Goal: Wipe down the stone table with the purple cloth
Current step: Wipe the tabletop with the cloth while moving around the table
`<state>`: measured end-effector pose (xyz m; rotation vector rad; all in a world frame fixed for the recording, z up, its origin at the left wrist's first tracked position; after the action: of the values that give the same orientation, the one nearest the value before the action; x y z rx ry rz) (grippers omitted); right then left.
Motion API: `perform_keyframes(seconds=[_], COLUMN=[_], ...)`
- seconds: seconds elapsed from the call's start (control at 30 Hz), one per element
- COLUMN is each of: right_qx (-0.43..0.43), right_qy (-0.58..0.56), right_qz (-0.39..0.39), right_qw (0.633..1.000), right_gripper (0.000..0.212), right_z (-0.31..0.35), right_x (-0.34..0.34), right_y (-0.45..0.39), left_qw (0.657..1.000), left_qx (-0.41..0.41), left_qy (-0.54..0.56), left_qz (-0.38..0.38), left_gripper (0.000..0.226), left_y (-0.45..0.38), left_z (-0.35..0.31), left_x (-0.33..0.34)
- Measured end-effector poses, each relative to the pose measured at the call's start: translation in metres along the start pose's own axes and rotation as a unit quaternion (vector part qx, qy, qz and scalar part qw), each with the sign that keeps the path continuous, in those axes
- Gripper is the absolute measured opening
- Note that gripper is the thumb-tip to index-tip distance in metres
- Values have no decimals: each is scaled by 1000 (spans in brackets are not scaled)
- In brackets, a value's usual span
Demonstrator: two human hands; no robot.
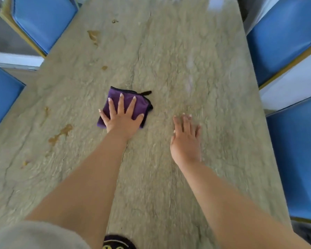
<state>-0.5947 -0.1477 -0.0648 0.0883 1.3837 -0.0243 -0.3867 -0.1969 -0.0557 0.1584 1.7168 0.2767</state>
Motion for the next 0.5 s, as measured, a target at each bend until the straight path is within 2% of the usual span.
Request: perform_keyframes(seconds=[0.07, 0.13, 0.23, 0.3, 0.4, 0.5], right_qx=[-11, -10, 20, 37, 37, 42], right_qy=[-38, -111, -159, -137, -107, -111], right_qz=[-12, -15, -11, -16, -29, -23], right_qw=[999, 994, 987, 990, 993, 993], right_gripper=[51, 46, 45, 50, 56, 58], right_z=[-4, -13, -24, -22, -18, -20], right_x=[-3, -10, -18, -18, -16, -14], right_y=[-10, -32, -69, -77, -77, -77], left_qw=[999, 989, 937, 910, 930, 972], left_qx=[30, 141, 338, 401, 355, 221], left_qy=[-15, -51, -88, -101, -91, -66], left_qz=[12, -9, -34, -17, -17, -35], left_gripper=[67, 67, 67, 66, 67, 66], left_y=[5, 28, 51, 33, -24, -92], left_z=[-18, -35, -34, -26, -31, -47], left_x=[2, 15, 22, 15, -1, -19])
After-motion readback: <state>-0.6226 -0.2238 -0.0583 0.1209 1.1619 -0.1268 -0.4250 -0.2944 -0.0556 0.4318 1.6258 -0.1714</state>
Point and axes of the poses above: each hand's wrist, its own y-axis away from the middle knuckle, its own x-axis out of the palm, z = x × y, the point moved 2 cm from there along -y, towards the middle knuckle, and after that the axes turned 10 degrees about x, right-handed, at the moved point
